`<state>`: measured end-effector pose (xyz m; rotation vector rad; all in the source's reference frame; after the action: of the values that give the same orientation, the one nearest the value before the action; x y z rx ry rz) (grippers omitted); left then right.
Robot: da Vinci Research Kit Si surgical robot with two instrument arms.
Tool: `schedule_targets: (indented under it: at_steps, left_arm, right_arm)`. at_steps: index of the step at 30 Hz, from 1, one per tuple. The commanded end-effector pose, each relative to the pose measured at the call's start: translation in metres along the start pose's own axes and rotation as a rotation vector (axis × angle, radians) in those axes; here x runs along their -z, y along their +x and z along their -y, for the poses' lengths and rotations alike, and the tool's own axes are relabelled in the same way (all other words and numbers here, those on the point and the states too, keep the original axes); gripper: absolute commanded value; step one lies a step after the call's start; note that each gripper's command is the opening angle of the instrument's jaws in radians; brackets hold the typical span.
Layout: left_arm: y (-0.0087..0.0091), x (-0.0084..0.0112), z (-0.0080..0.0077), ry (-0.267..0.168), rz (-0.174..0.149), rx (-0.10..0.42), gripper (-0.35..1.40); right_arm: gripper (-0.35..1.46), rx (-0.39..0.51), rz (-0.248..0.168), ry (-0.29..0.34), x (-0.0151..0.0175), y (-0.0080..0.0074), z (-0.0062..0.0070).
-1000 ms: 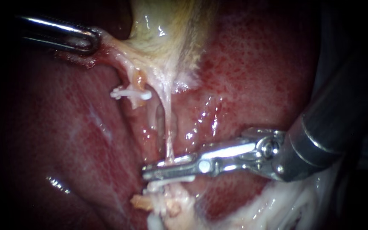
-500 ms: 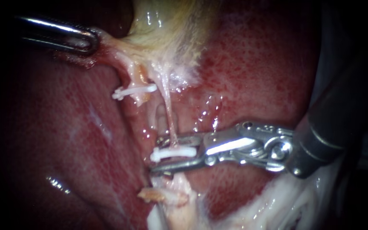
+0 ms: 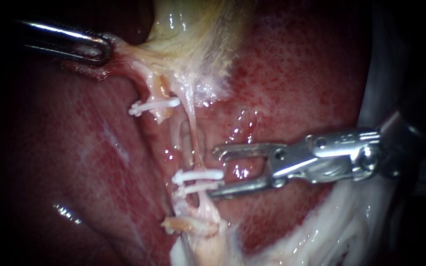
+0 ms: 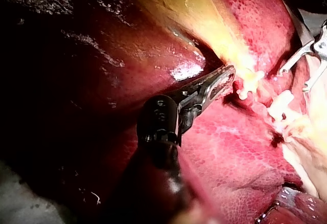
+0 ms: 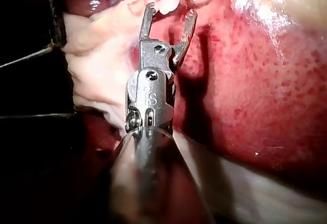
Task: Going back second clip right tube
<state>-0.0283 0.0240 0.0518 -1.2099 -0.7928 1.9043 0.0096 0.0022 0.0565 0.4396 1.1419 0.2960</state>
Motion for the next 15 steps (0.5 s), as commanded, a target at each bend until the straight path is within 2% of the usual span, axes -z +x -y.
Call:
schedule_targets:
  at_steps: [1,4,8,15]
  left_arm:
    - [0.0,0.0,0.0,-0.002,0.0,0.0,-0.35]
    - [0.0,-0.0001,0.0001,-0.001,0.0,-0.001,-0.35]
    - [-0.0004,-0.0007,0.0003,0.003,-0.001,-0.003,-0.35]
    - [-0.0025,-0.004,0.0014,-0.006,0.005,-0.016,-0.35]
  right_arm:
    - [0.5,0.01,0.003,-0.002,0.0006,0.0002,-0.0001]
    - [0.49,0.032,0.005,-0.016,0.0029,0.0009,-0.0004]
    - [0.49,0.048,0.009,-0.018,0.0037,0.0006,-0.0005]
    - [0.49,0.062,0.014,-0.007,0.0036,0.0004,-0.0003]
